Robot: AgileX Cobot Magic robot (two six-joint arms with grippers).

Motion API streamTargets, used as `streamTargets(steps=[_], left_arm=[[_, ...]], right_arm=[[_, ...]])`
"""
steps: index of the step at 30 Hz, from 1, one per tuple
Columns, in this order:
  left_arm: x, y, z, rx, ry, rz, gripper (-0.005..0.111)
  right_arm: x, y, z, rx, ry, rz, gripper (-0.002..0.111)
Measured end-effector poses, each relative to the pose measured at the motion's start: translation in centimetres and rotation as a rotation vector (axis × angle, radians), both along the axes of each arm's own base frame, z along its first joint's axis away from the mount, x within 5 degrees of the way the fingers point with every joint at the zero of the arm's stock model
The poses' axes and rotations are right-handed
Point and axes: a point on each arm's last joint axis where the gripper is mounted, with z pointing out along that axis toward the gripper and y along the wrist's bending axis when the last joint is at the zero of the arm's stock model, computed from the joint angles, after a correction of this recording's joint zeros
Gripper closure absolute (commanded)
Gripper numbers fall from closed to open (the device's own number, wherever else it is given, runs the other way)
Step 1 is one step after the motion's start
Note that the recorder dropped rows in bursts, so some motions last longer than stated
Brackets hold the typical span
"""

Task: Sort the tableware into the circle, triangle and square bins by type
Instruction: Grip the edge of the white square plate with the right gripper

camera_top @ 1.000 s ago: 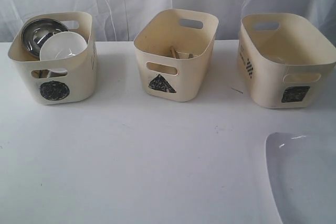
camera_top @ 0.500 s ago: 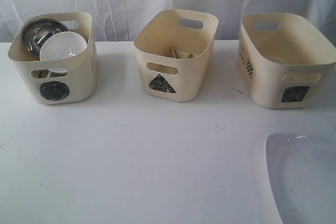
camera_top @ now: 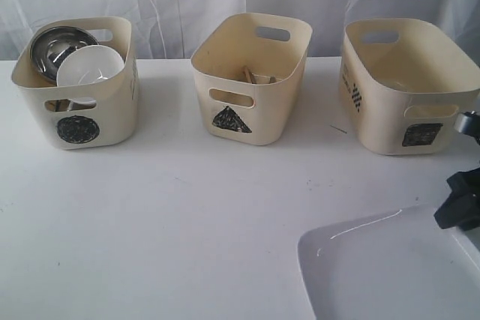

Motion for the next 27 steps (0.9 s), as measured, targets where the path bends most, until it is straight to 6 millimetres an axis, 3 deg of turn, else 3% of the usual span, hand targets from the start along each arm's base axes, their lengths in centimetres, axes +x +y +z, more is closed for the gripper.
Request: streamTargets(steps=[9, 13, 17, 27], left_arm=[[0.0, 0.0, 0.0, 0.000, 0.000, 0.000, 0.107], [0.0, 0.0, 0.0, 0.000, 0.000, 0.000, 0.107], [0.0, 0.0, 0.0, 0.000, 0.000, 0.000, 0.107], [0.0, 0.0, 0.0, 0.000, 0.000, 0.000, 0.107]], right_arm=[[0.6, -0.6, -0.2, -0.096, -0.137, 0.125, 0.069], [0.7, -0.6, -0.2, -0.115, -0.177, 0.200, 0.059], [0.5, -0.3, -1.4, -0.073, -0.185, 0.336, 0.055], [0.7, 0.5, -2.9, 0.070, -0.220, 0.428, 0.060]])
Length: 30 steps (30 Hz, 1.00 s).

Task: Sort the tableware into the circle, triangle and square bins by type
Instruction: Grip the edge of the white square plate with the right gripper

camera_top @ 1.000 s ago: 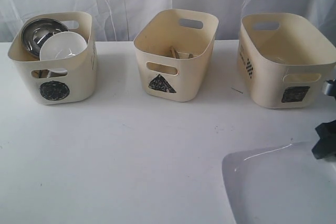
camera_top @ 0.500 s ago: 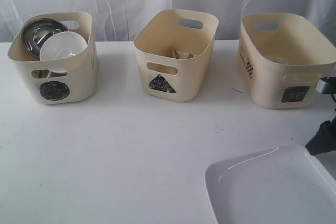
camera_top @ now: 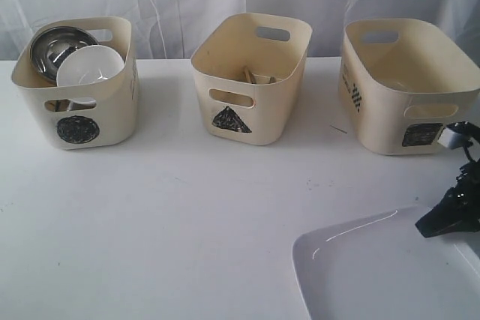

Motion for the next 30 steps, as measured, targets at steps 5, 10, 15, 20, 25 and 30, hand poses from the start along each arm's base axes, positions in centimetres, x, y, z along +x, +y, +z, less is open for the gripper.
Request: streamTargets(steps=[5, 10, 15, 20, 25, 30], left_arm=[[0.0, 0.0, 0.0, 0.000, 0.000, 0.000, 0.107], [0.0, 0.0, 0.0, 0.000, 0.000, 0.000, 0.107], [0.0, 0.0, 0.0, 0.000, 0.000, 0.000, 0.107], [0.0, 0.0, 0.0, 0.000, 0.000, 0.000, 0.107], [0.0, 0.0, 0.0, 0.000, 0.000, 0.000, 0.107], [0.0, 0.0, 0.0, 0.000, 0.000, 0.000, 0.107]], right_arm=[[-0.2, 0.5, -1.0, 0.060, -0.040, 0.118, 0.085], [-0.6, 1.0, -2.3, 0.110, -0.026, 0.089, 0.108], [-0.7, 1.2, -2.4, 0.145, 0.038, -0.030, 0.108], [-0.7, 1.3, -2.3, 0.163, 0.047, -0.058, 0.099], [-0.7, 1.4, -2.6, 0.173, 0.058, -0.064, 0.076], [-0.7, 1.7, -2.9, 0.220, 0.071, -0.068, 0.084]])
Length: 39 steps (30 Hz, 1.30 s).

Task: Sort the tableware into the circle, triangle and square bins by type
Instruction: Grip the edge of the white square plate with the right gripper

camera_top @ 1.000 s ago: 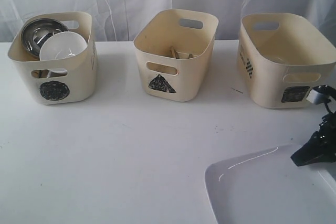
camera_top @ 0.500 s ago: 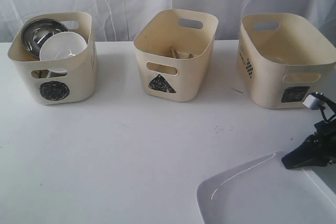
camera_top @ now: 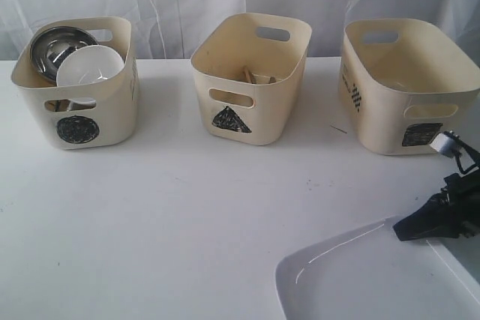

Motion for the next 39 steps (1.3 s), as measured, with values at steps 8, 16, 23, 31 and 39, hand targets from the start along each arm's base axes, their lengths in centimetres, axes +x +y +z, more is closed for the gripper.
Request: streamTargets(steps=[8, 16, 23, 31, 39], left_arm=[[0.0, 0.0, 0.0, 0.000, 0.000, 0.000, 0.107], [0.0, 0.0, 0.0, 0.000, 0.000, 0.000, 0.107], [0.0, 0.0, 0.0, 0.000, 0.000, 0.000, 0.107], [0.0, 0.0, 0.0, 0.000, 0.000, 0.000, 0.107], [0.0, 0.0, 0.0, 0.000, 0.000, 0.000, 0.107]], right_arm=[[0.1, 0.1, -0.4, 0.020, 0.023, -0.030, 0.108], [0.3, 0.5, 0.3, 0.054, 0.064, -0.118, 0.108], [0.8, 3.2, 3.9, 0.071, -0.026, -0.041, 0.108], [0.8, 5.0, 8.4, 0.040, -0.149, -0.017, 0.108], [0.7, 4.9, 10.1, -0.001, -0.136, -0.123, 0.108]])
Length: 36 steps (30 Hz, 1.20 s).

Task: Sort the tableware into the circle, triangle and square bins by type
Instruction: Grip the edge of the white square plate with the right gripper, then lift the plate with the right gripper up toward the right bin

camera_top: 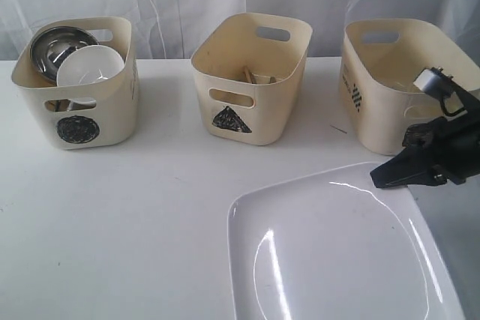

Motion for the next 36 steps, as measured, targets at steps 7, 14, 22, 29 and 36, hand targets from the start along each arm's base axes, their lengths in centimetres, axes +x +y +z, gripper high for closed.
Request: streamTargets(steps=[7, 14, 22, 29, 36], left_arm=[[0.0, 0.0, 0.0, 0.000, 0.000, 0.000, 0.107], [0.0, 0.0, 0.0, 0.000, 0.000, 0.000, 0.107], [0.0, 0.0, 0.0, 0.000, 0.000, 0.000, 0.107], [0.0, 0.0, 0.0, 0.000, 0.000, 0.000, 0.107], [0.0, 0.0, 0.0, 0.000, 0.000, 0.000, 0.107]], right_arm=[[-0.4, 0.2, 1.1, 0.021, 0.044, -0.057, 0.108], [-1.2, 0.8, 3.4, 0.045, -0.012, -0.038, 0.108], [-1.3, 0.9, 9.8, 0.027, -0.149, -0.112, 0.108], [0.2, 0.3, 14.7, 0.036, -0.240, -0.197, 0.108], [1.4, -0.1, 16.8, 0.040, -0.282, -0.213, 0.108]])
